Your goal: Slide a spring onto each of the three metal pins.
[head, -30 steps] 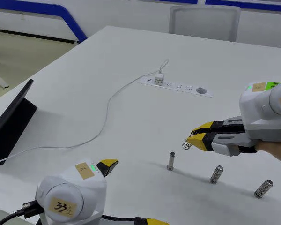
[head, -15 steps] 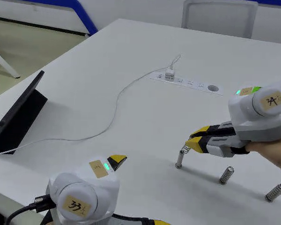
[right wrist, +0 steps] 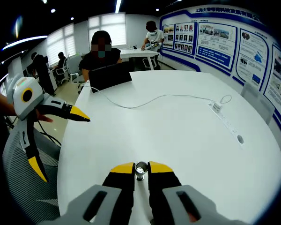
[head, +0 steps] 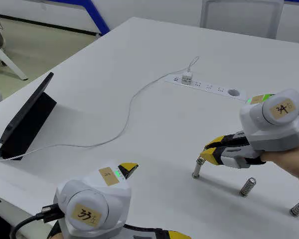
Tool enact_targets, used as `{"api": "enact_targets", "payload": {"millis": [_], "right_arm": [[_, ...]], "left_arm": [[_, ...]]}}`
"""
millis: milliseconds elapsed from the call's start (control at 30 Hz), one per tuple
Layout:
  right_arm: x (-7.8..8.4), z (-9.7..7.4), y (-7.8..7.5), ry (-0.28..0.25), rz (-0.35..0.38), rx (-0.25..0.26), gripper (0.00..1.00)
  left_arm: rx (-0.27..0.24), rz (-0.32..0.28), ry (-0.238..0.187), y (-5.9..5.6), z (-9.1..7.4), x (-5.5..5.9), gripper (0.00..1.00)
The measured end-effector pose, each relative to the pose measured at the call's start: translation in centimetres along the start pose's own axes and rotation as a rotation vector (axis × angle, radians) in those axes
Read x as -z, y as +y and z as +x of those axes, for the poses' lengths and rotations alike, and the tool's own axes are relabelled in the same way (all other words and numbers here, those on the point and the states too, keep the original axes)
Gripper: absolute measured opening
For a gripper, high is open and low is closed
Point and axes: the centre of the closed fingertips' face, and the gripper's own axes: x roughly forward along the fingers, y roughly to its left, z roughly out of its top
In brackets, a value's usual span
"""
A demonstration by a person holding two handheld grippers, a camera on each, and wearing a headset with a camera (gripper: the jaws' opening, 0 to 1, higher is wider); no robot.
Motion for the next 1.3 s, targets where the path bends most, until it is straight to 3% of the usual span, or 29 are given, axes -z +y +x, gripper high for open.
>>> {"api": "enact_targets", "payload": {"millis": [167,567,1300], "right_arm": [[0.8,0.9,0.3,0.05,-0.049,0.0,0.11],[2.1,2.4,0.3,0.103,-0.072,-0.005,0.11],[3.3,3.3,0.4,0.133,-0.041,-0.004,0.12]], "left_arm": [[-0.005,-0.016,-0.006,0.1,0.0,0.0,1.0],[-0.002,-0.026,0.0,0.1,0.0,0.1,1.0],[-0.002,-0.024,0.007,0.1,0.0,0.2,1.0]]}}
